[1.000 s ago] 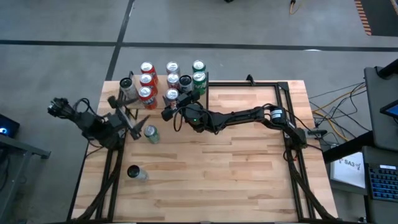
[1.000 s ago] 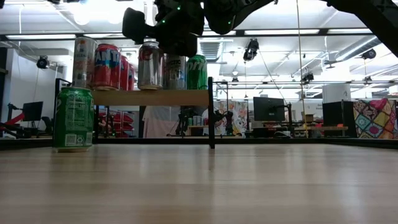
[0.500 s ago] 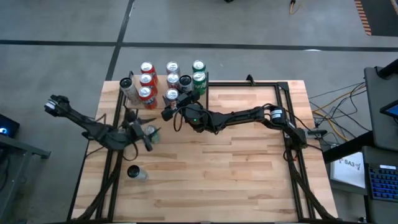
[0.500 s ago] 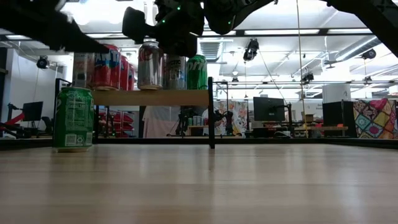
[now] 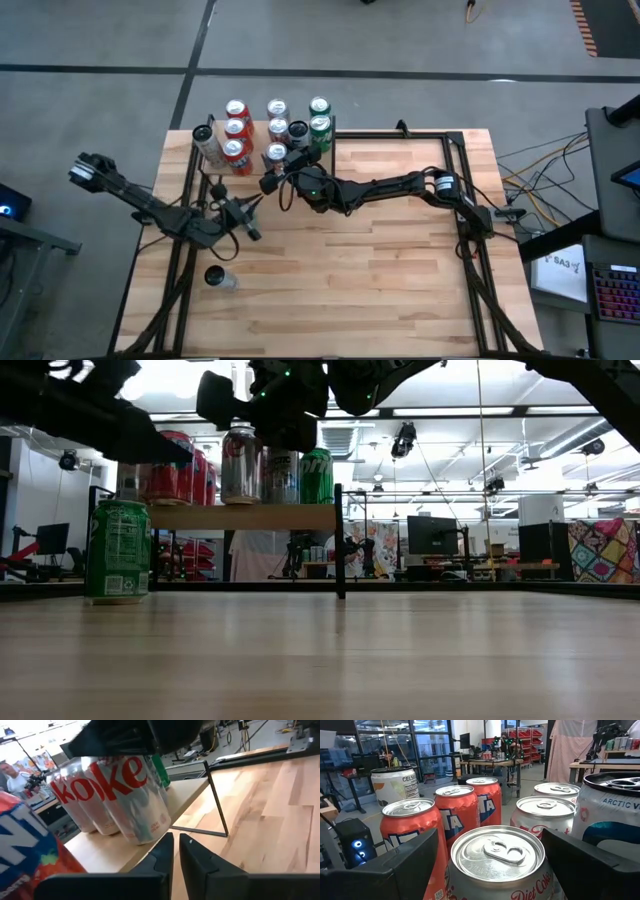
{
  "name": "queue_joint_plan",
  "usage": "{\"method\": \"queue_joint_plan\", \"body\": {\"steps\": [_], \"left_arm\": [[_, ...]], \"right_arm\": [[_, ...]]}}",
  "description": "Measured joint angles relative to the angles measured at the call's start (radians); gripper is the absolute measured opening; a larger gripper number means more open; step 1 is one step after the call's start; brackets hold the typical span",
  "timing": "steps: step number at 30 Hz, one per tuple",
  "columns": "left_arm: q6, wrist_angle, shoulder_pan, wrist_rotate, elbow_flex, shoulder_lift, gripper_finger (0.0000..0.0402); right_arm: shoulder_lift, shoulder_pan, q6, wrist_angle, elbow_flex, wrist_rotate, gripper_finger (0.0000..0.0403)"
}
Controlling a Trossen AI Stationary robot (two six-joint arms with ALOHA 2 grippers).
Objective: Place canned beverage on shelf
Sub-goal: Put the silver soda can aligned with the other silver soda cans on the shelf
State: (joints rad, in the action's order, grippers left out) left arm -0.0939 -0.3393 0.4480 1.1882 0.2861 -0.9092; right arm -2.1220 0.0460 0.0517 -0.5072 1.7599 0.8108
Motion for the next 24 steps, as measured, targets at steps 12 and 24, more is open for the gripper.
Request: {"method": "queue_joint_plan", "body": {"steps": [12,24], "left_arm": [[-0.027,-0.219,-0.156,-0.1,0.013,-0.169,0.0],[-0.098,-0.433,-0.254,-0.16,0.014,-0.313,0.0]], "right_arm": [[0.0,0.0,0.014,0.0,0.0,-0.002,0.0341],[0.0,-0.002,0.019,0.001,0.0,-0.007,0.0341]]}}
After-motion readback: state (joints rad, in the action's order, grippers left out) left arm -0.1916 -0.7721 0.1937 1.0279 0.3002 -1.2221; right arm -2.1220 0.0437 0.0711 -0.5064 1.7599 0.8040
